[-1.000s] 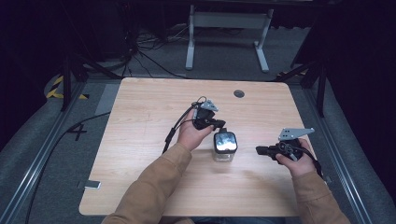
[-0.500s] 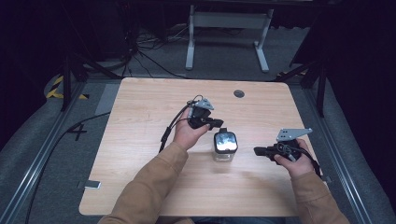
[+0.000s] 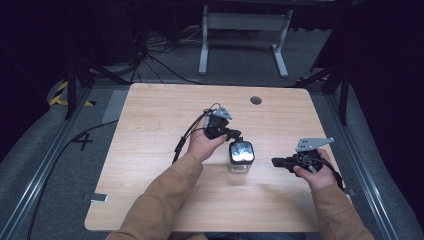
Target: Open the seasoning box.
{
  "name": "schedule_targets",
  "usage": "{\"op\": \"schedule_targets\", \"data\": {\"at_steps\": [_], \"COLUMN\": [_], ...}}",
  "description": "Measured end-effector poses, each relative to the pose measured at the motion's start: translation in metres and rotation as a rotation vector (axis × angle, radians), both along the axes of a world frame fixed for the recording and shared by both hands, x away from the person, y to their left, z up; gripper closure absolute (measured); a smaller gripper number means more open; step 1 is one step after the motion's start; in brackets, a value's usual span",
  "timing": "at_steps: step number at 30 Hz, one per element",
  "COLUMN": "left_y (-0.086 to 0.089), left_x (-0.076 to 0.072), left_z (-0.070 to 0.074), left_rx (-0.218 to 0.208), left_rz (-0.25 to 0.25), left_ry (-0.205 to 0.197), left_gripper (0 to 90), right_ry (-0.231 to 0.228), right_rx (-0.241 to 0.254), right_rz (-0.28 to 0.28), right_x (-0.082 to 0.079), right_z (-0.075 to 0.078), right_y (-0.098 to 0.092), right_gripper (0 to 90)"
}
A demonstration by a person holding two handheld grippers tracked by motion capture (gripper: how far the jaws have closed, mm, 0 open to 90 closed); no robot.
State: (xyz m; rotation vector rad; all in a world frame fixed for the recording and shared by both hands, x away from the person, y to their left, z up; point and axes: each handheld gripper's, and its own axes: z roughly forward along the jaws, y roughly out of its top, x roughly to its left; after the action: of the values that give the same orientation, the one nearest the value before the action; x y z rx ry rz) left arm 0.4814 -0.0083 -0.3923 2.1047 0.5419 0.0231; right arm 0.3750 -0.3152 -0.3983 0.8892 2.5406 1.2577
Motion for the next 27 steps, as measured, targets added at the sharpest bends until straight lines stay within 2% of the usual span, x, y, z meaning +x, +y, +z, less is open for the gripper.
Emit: {"op": "schedule_targets", "data": {"at_steps": [13, 14, 15, 17, 19, 21, 22, 23, 24, 27], "left_y": [0.000, 0.000, -0.001, 0.002, 0.004, 0.003, 0.003, 0.004, 0.003, 0.003], "left_x": [0.004, 0.004, 0.004, 0.006, 0.007, 0.007, 0.007, 0.007, 0.007, 0.007], "left_z": [-0.003, -0.003, -0.005, -0.009, -0.010, -0.010, -0.008, -0.008, -0.009, -0.009], "left_rx": [0.010, 0.037, 0.081, 0.035, 0.021, 0.023, 0.046, 0.049, 0.033, 0.031], "left_rz": [0.006, 0.013, 0.024, 0.017, 0.014, 0.013, 0.005, 0.005, 0.008, 0.012], "left_ry": [0.010, 0.011, -0.006, 0.022, 0.028, 0.025, 0.026, 0.028, 0.026, 0.025], "left_gripper": [90.0, 90.0, 90.0, 90.0, 90.0, 90.0, 90.0, 90.0, 90.0, 90.0], "right_ry": [-0.004, -0.004, -0.004, -0.012, -0.019, -0.027, -0.030, -0.037, -0.044, -0.063], "right_rx": [0.001, 0.003, 0.005, 0.013, 0.023, 0.043, 0.046, 0.044, 0.051, 0.067], "right_rz": [0.008, 0.010, 0.014, 0.027, 0.036, 0.054, 0.062, 0.067, 0.076, 0.082], "right_x": [-0.001, -0.002, -0.002, -0.002, -0.003, -0.002, -0.001, -0.001, 0.000, 0.002], "right_z": [0.001, 0.001, 0.001, 0.002, 0.004, 0.005, 0.006, 0.006, 0.007, 0.010], "right_y": [0.003, 0.004, 0.005, 0.009, 0.013, 0.019, 0.022, 0.026, 0.030, 0.037], "right_gripper": [89.8, 89.8, 89.8, 89.8, 89.8, 89.8, 89.8, 89.9, 89.9, 89.9]}}
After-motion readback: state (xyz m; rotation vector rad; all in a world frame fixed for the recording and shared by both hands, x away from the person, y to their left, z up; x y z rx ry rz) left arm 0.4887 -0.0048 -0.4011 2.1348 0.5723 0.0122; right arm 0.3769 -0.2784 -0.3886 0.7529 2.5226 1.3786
